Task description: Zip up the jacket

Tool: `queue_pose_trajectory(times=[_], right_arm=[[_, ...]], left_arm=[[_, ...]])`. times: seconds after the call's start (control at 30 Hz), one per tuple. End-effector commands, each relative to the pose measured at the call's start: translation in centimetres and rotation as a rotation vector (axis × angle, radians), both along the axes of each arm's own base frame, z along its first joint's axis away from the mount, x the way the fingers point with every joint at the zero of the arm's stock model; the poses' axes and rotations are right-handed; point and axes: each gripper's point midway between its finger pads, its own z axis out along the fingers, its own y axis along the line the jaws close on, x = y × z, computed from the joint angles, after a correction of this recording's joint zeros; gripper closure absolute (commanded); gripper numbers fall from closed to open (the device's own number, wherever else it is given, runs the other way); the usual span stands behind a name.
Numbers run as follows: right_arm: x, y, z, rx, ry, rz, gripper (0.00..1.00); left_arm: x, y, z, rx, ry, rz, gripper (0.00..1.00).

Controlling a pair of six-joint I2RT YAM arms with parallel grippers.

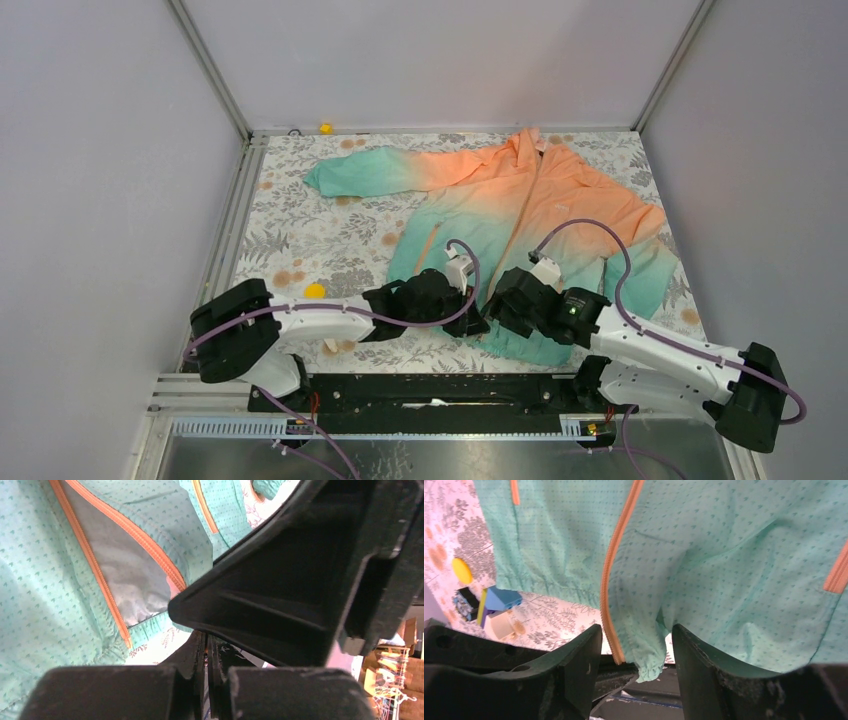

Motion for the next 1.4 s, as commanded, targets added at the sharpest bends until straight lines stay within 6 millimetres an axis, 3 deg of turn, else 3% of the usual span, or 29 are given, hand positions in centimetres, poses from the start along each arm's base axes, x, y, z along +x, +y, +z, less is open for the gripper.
queue_pose_trajectory(times=[0.0, 0.2, 0.27, 0.3, 0.37, 0.4, 0.43, 0.5, 0.7, 0.87, 1.1, 1.37], right_arm=[[0.1, 0.6, -1.0, 0.005, 0.013, 0.01, 0.43], [0.4, -0.2, -1.9, -0.001, -0.005, -0.042, 0.65], [0.7, -0.2, -1.9, 0.011, -0.025, -0.052, 0.74], [0.9, -0.3, -1.9, 0.013, -0.037, -0.058, 0.84], [1.3, -0.6, -2.0, 0.003, -0.072, -0.061, 0.98], [1.7, -0.9, -1.9, -0.015, -0.107, -0.046, 1.0], [2.0, -1.3, -1.9, -0.034, -0.134, -0.035, 1.0], [2.6, -2.1, -1.6, -0.087, -0.192, -0.009, 1.0], [2.9, -3.5, -2.0, -0.219, -0.275, 0.127, 1.0], [2.4, -3.6, -2.4, -0.233, -0.272, 0.171, 1.0], [2.1, -4.0, -2.2, -0.198, -0.28, 0.144, 1.0], [2.0, -4.7, -2.1, -0.179, -0.29, 0.104, 1.0]], left_arm=[[0.7, -1.5, 1.5, -0.029, -0.046, -0.001, 1.0], [0.6, -1.5, 1.4, -0.037, -0.029, 0.005, 1.0], [0.5, -1.5, 1.4, -0.041, -0.021, 0.005, 0.99], [0.4, -1.5, 1.5, -0.047, -0.017, 0.002, 0.95], [0.1, -1.5, 1.8, -0.063, -0.008, -0.007, 0.81], [-0.1, -1.4, 2.0, -0.072, -0.005, -0.01, 0.71], [-0.2, -1.2, 2.2, -0.078, -0.001, -0.011, 0.58], [-0.4, -0.5, 2.7, -0.093, 0.002, 0.001, 0.42], [0.6, 2.9, 3.9, -0.043, -0.009, 0.088, 0.09], [2.0, 4.8, 2.5, 0.163, -0.014, 0.168, 0.14], [2.6, 3.5, -1.6, 0.411, 0.073, 0.131, 0.44], [3.9, 3.3, -5.6, 0.659, 0.056, 0.107, 0.53]])
